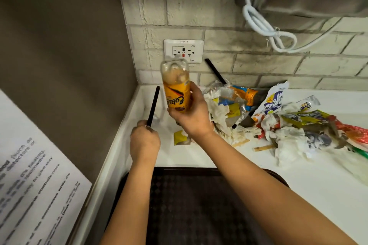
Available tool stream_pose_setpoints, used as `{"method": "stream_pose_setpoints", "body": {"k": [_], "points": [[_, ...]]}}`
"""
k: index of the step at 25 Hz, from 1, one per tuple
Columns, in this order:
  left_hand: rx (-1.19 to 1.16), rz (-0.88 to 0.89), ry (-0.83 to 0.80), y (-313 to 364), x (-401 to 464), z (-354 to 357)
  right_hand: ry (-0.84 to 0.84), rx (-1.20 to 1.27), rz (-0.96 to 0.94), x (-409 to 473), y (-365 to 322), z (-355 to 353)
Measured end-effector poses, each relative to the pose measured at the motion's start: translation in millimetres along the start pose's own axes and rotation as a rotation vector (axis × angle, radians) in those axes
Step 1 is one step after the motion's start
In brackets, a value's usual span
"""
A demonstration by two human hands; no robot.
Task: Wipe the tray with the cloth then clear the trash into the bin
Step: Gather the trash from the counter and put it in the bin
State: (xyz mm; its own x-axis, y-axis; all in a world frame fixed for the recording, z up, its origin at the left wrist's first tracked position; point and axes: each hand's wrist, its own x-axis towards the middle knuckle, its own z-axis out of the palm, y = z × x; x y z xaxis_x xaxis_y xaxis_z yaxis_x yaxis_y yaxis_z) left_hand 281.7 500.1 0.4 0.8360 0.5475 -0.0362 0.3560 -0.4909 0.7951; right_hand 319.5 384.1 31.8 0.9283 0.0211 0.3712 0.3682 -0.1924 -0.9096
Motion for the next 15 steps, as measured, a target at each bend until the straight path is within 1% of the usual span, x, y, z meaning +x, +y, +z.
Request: {"method": "stream_pose_setpoints", "body": {"k": [2, 4, 6, 9, 10, 12, 15], "points": [[-0.1, 0.007, -0.009, 8.4, -22.2, -9.2, 0.129, 0.124, -0.014, -25.1, -8.8, -22.9], [-0.184, 0.026, -0.045, 10.7, -42.8, -13.7, 0.227, 0.258, 0.032, -49.3, -15.4, -47.2], [-0.334, 0.049, -0.114, 14.2, -66.6, -15.2, 0.314, 0.387, 0.114, -74.2, -20.1, -72.5], [-0.57, 0.005, -0.284, 24.2, -113.6, -12.5, 0.446, 0.564, 0.306, -111.4, -23.4, -111.8], [-0.6, -0.005, -0.348, 27.1, -130.2, -11.7, 0.487, 0.612, 0.352, -124.3, -23.9, -126.2], [-0.627, -0.017, -0.477, 31.8, -160.9, -10.1, 0.563, 0.659, 0.378, -150.2, -22.8, -153.5], [-0.619, -0.046, -0.613, 33.6, -196.9, -3.3, 0.672, 0.659, 0.408, -186.0, -21.7, -179.4]]}}
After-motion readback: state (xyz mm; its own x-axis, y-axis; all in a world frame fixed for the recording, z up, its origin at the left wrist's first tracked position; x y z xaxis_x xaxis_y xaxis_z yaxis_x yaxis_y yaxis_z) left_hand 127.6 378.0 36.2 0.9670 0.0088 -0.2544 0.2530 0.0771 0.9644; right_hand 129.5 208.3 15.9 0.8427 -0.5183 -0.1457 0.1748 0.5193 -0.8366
